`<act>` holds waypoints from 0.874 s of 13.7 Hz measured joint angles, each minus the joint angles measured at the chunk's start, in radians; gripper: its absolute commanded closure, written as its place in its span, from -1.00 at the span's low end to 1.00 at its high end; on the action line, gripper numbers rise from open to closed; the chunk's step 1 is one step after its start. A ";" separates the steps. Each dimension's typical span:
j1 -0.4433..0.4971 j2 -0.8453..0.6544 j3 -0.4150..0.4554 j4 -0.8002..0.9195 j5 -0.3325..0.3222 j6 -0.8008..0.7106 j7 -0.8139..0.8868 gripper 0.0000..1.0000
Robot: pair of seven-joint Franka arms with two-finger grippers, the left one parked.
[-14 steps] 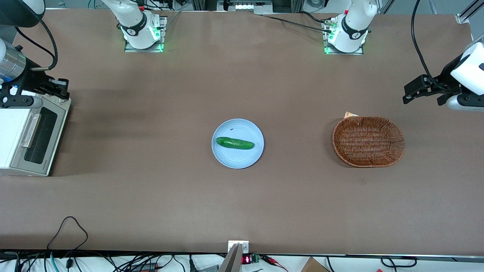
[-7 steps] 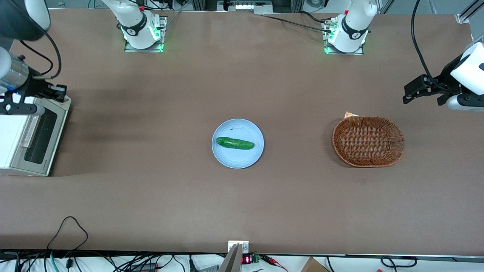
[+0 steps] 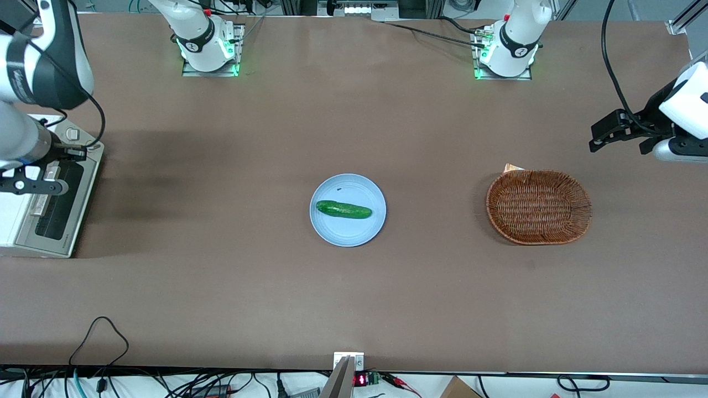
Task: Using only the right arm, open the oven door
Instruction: 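Lower the right gripper and hook its fingers under the silver door handle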
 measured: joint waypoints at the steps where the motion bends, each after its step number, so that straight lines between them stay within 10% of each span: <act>1: 0.000 0.012 -0.003 0.000 -0.029 0.008 0.011 1.00; 12: -0.004 0.163 -0.078 -0.032 -0.293 0.218 0.234 1.00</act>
